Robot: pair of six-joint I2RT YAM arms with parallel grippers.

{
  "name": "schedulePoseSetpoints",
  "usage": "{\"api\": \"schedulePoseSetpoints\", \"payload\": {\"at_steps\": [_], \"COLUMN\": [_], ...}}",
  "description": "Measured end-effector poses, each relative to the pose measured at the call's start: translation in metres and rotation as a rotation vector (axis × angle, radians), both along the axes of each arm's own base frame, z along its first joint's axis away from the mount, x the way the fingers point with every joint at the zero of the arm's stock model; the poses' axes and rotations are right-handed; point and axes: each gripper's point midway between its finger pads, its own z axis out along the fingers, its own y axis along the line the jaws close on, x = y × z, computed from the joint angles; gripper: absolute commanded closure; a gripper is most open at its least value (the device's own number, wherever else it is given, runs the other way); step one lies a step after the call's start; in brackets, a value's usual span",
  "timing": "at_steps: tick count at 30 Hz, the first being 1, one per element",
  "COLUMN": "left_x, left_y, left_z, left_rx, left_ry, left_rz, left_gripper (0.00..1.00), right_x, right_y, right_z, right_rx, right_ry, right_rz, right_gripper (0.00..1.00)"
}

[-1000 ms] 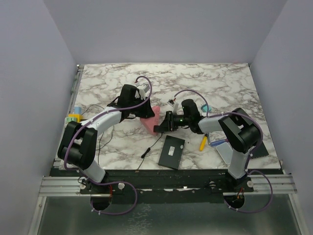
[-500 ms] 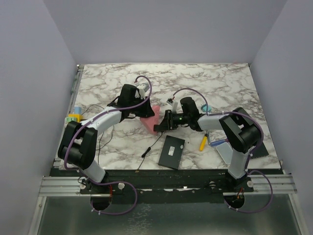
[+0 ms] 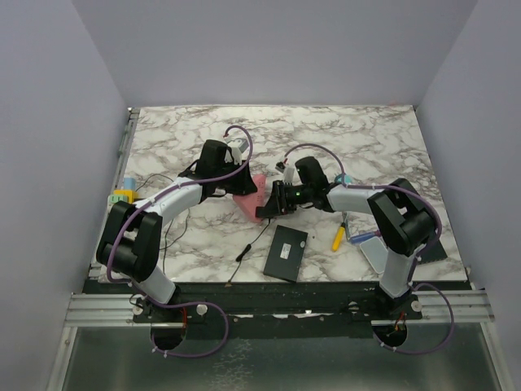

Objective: Pull the plug off the socket
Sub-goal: Remove the plug from the socket.

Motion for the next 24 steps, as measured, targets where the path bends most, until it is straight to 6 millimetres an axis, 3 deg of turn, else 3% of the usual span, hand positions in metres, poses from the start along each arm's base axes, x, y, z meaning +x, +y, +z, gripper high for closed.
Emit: {"api": "schedulePoseSetpoints", "payload": {"at_steps": [24], "left_x": [0.0083], "left_y": [0.0047], "left_z": [0.0020], "left_rx": [0.009], "left_ry": [-0.032], "left_rz": [0.017], "left_gripper": [1.00], "right_x": [0.0090], "right_y": [0.0068], "right_z": [0.0048], "right_rx": [-0.211], "right_ry": [0.005], "right_rz": [-0.123], "right_gripper": [1.00]}}
